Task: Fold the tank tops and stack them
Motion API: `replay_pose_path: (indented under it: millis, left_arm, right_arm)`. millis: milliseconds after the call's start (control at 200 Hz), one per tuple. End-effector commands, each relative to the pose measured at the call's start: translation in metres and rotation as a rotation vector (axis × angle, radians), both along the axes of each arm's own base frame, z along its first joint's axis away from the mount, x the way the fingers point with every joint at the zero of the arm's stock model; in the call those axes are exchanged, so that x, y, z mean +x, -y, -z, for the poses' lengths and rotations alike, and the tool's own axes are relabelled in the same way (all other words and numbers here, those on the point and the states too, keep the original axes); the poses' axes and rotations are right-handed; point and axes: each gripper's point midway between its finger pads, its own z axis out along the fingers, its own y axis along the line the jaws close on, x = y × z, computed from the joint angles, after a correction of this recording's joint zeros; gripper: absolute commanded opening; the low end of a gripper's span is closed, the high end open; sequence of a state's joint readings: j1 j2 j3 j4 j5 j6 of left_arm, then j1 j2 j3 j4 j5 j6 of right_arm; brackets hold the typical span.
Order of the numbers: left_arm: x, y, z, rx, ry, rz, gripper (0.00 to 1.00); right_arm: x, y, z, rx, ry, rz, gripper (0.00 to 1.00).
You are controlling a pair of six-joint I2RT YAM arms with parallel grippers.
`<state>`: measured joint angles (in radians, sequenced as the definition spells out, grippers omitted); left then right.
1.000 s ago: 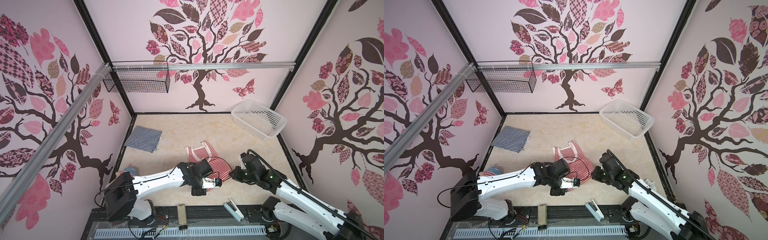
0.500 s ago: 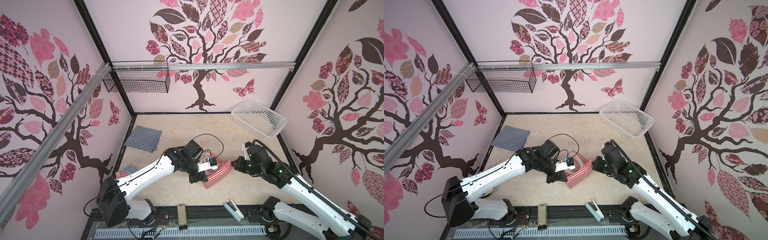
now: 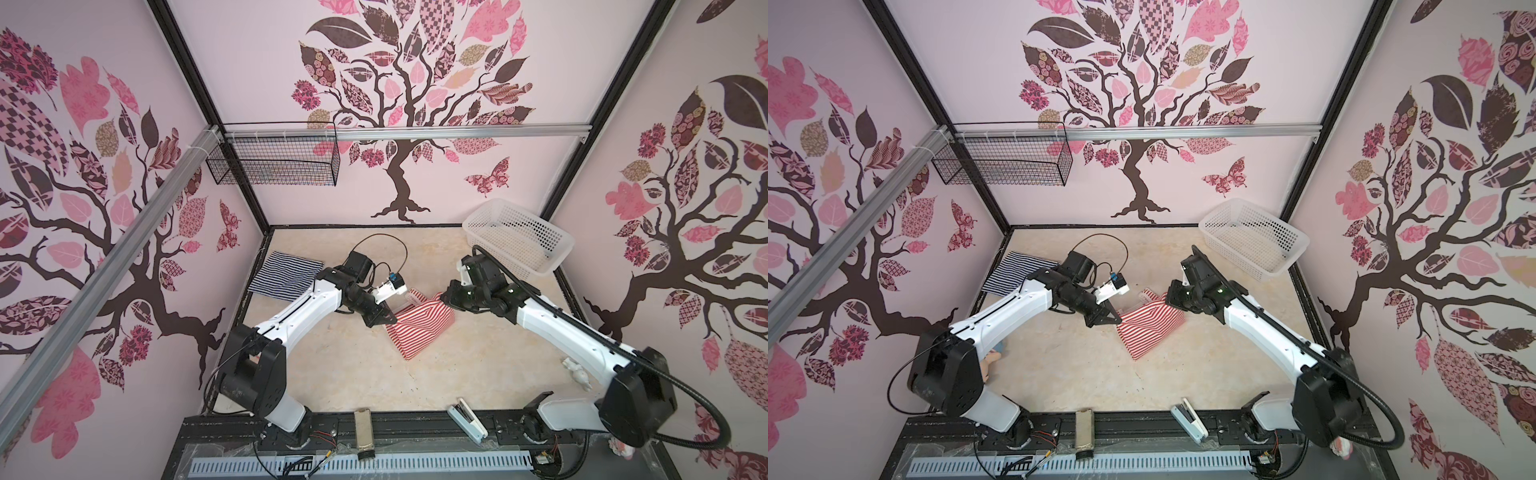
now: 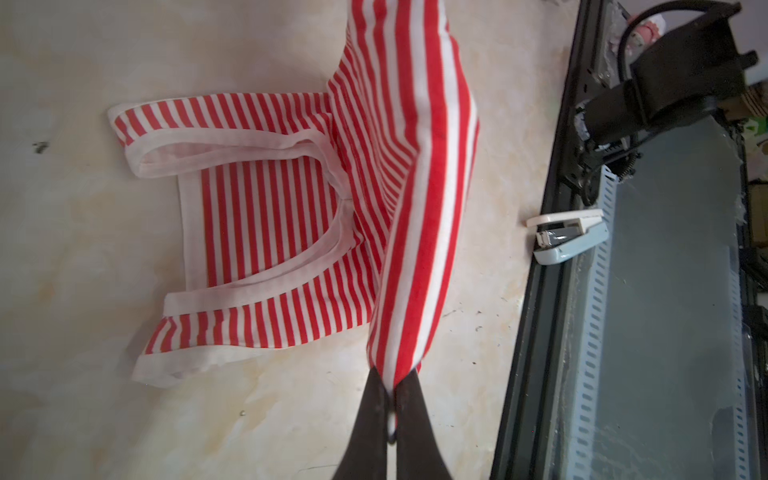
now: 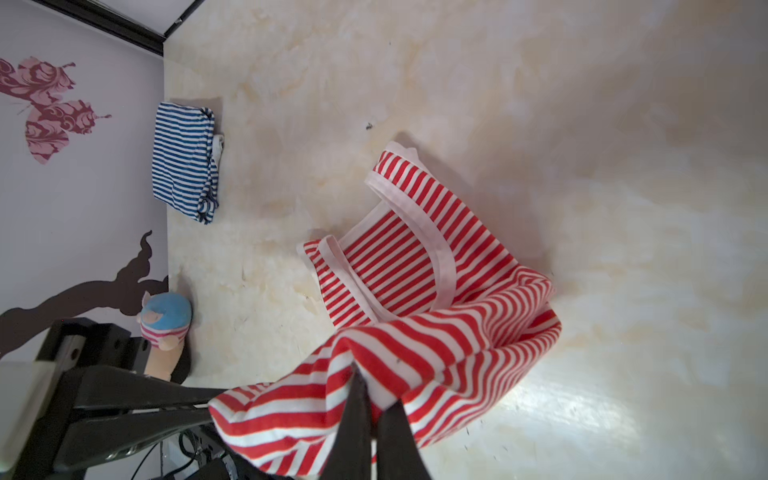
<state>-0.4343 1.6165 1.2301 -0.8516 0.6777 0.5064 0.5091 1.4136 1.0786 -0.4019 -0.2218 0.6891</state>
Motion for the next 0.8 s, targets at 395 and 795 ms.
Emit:
replay_pose_path:
  millis: [395, 795]
  left_arm:
    - [0.13, -0.069, 0.084, 0.2, 0.029, -0.273, 0.0]
    - [0.073, -0.06, 0.018, 0.118, 0.092, -0.203, 0.0]
  right_arm:
    - [0.116, -0.08, 0.085, 0.117, -0.123, -0.133, 0.0]
    - [0.055, -0.05, 0.052, 0.137, -0.085, -0.13, 0.0]
